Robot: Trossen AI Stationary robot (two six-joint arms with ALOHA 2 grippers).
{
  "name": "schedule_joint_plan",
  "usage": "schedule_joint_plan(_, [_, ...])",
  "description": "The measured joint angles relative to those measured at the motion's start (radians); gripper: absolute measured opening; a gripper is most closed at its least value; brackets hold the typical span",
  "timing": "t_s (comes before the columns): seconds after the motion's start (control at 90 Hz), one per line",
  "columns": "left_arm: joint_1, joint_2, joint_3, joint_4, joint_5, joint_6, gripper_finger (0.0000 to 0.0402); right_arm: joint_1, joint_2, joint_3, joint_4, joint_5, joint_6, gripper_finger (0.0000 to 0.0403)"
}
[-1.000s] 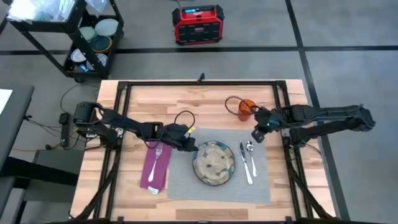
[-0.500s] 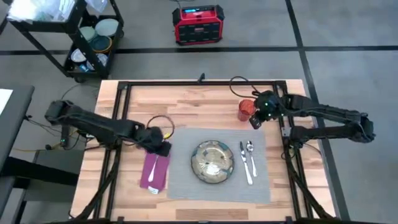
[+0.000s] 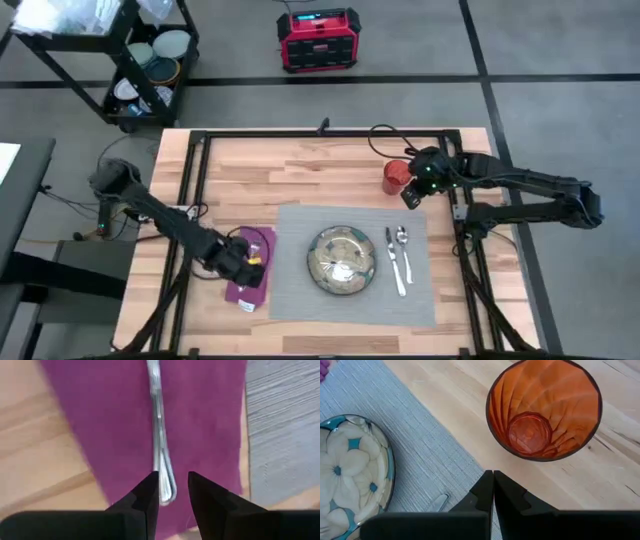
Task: Set table place
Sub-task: Adjust the purple table napkin to the left side of the table mat, then return to Home Position
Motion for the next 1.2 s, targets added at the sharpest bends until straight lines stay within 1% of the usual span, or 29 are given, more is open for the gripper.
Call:
schedule_joint_plan(0.144, [0.012, 0.090, 0.005, 0.108, 0.001, 0.022, 0.0086, 0.000, 0.000, 0.000, -0.002, 0.000, 0.001, 0.0000])
schedule_joint_plan(0.244, [0.038, 0.114, 0.005, 0.164, 0.002, 0.053, 0.0086, 0.000, 0.001, 0.000, -0.004, 0.000, 0.001, 0.0000])
schedule_joint_plan(0.4, [0.091, 0.118, 0.004, 0.148, -0.001, 0.117, 0.0086, 0.000, 0.001, 0.000, -0.005, 0.000, 0.001, 0.0000])
schedule_joint_plan(0.644, [0.171, 0.119, 0.003, 0.132, -0.002, 0.259, 0.0086, 0.000, 0.001, 0.000, -0.004, 0.000, 0.001, 0.0000])
schedule_joint_plan(0.8, [0.185, 0.107, 0.001, 0.127, 0.010, 0.299, 0.0086, 0.000, 0.001, 0.000, -0.008, 0.000, 0.001, 0.0000])
schedule_joint_plan(0.9, [0.186, 0.070, -0.001, 0.118, 0.001, 0.302, 0.0086, 0.000, 0.001, 0.000, -0.023, 0.000, -0.001, 0.0000])
schedule_joint_plan(1.033, [0.186, -0.014, -0.008, 0.072, -0.071, 0.302, 0.0086, 0.000, -0.001, 0.001, -0.020, 0.000, -0.043, 0.0000])
schedule_joint_plan(1.2, [0.189, -0.144, -0.006, 0.051, -0.241, 0.293, 0.0086, 0.002, -0.028, 0.033, 0.008, -0.023, -0.059, 0.0000])
